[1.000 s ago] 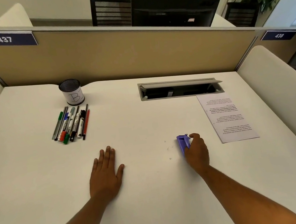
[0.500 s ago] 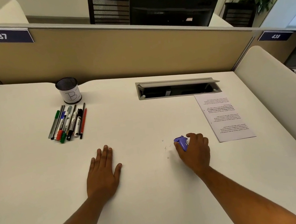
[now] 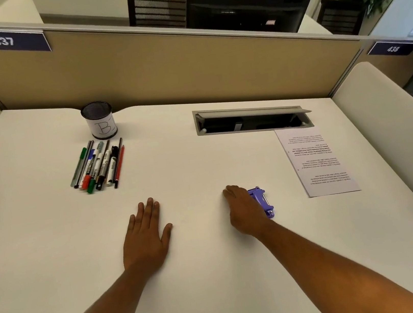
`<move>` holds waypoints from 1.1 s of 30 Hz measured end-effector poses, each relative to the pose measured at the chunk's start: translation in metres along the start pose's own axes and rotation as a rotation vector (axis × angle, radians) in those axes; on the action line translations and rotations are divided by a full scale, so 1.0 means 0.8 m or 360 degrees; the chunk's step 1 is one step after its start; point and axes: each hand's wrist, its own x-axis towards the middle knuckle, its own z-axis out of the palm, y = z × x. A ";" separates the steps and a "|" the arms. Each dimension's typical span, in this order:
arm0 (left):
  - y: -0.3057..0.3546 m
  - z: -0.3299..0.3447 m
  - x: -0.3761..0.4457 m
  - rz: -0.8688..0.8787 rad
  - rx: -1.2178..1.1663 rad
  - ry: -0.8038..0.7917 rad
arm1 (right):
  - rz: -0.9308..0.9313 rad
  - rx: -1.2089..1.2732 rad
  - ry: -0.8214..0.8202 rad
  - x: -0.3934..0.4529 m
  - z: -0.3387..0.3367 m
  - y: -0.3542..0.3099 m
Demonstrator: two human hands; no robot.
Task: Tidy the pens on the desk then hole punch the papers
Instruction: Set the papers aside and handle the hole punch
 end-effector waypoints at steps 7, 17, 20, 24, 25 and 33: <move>-0.001 0.001 0.000 -0.0010 -0.0010 0.0006 | -0.0092 -0.0057 0.0078 -0.039 0.017 0.025; -0.002 0.004 0.000 -0.0001 -0.0042 0.0037 | -0.0007 0.0191 0.0158 -0.083 0.030 0.025; -0.003 0.004 -0.001 0.0008 -0.0051 0.0047 | 0.0234 0.0477 0.0361 -0.080 0.023 0.022; -0.003 0.006 0.000 0.0002 -0.0060 0.0051 | 0.0436 0.0443 0.0328 -0.069 0.017 0.016; -0.003 0.007 0.000 0.0004 -0.0061 0.0050 | 0.0461 0.0452 0.0332 -0.067 0.017 0.015; -0.003 0.007 0.000 0.0002 -0.0045 0.0054 | 0.0482 0.0523 0.0461 -0.057 0.019 0.008</move>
